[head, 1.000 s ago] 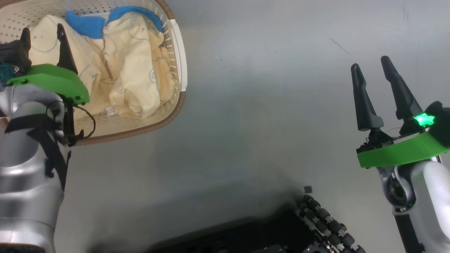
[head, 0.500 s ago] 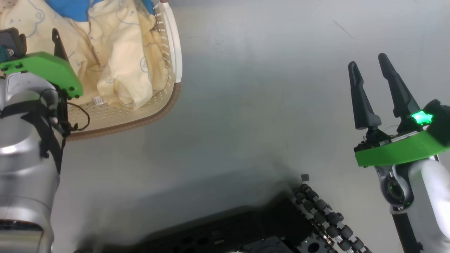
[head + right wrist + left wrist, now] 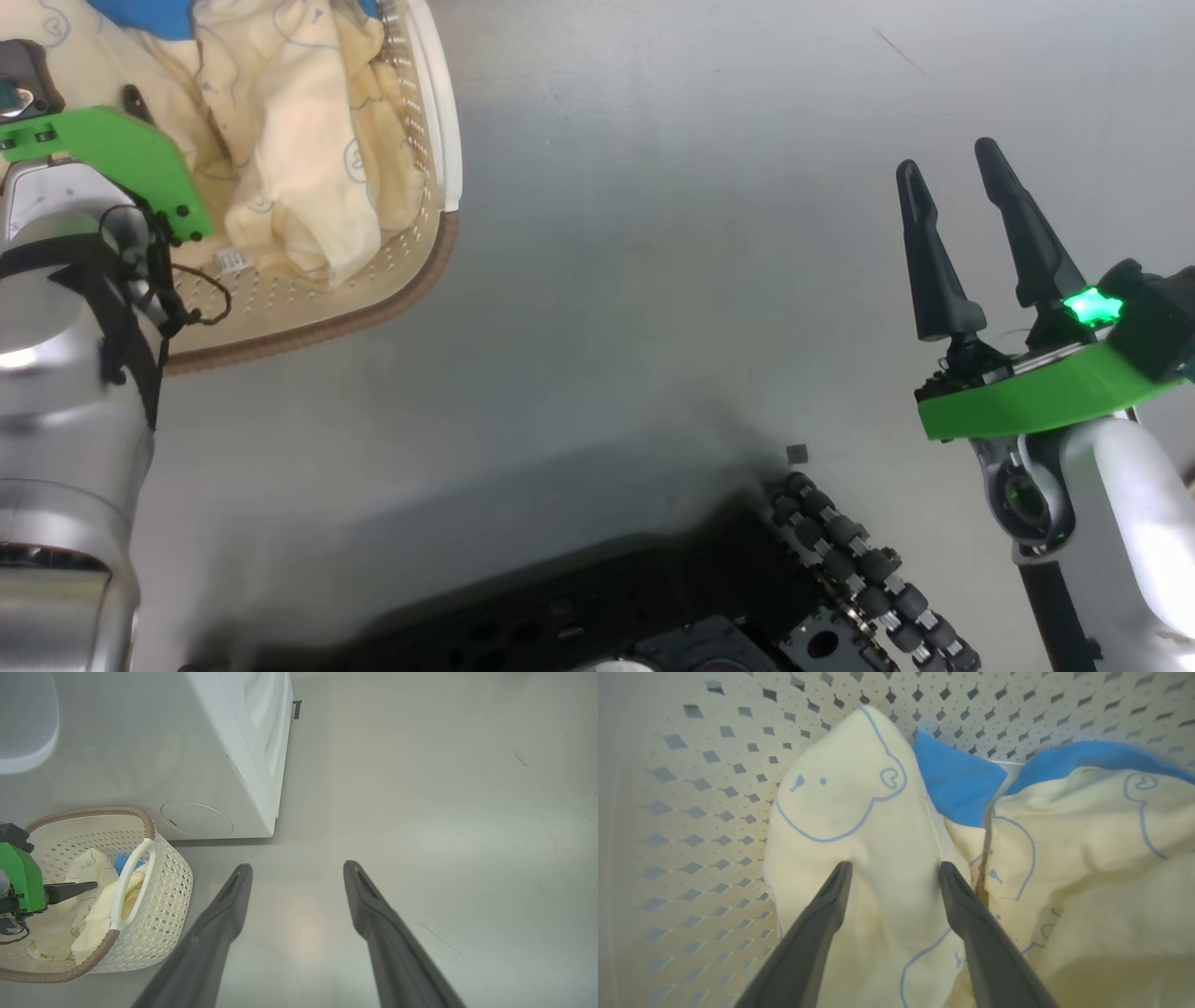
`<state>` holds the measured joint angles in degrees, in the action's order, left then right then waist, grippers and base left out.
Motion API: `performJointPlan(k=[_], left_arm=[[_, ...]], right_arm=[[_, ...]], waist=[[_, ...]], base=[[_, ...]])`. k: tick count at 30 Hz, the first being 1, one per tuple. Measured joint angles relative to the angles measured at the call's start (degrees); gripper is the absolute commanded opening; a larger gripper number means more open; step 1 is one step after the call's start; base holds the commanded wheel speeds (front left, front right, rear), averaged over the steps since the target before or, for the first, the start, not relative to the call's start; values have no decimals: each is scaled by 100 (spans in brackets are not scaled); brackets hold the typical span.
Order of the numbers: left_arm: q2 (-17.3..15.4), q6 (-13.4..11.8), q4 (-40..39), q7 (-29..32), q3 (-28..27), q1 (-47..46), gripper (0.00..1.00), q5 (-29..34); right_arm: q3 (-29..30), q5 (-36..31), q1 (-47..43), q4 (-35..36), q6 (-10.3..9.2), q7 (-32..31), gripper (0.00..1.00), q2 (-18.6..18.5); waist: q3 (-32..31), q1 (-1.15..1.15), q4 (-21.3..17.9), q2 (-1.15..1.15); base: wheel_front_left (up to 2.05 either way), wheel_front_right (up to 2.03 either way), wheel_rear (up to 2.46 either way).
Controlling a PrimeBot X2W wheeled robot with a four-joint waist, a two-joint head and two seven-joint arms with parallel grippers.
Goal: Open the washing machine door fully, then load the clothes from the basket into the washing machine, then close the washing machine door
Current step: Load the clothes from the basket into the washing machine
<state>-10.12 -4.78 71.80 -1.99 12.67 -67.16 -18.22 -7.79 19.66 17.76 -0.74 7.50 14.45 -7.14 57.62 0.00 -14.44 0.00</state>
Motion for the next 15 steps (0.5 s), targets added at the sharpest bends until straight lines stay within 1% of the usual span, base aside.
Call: performJointPlan(k=[9, 13, 15], left_arm=[[-56, -38, 98, 174, 138, -138, 100, 46], [-71, -238, 151, 420, 203, -171, 100, 66], [-79, -291, 172, 505, 226, -171, 100, 67]], right_arm=[[-78, 43, 5, 18, 0, 0, 100, 0], [-81, 43, 2, 33, 0, 0, 100, 0], [-81, 43, -2, 44, 0, 0, 100, 0]], waist=[[95, 0, -76, 0], [118, 0, -82, 0], [127, 0, -77, 0]], base=[[0, 0, 0], [0, 0, 0], [0, 0, 0]])
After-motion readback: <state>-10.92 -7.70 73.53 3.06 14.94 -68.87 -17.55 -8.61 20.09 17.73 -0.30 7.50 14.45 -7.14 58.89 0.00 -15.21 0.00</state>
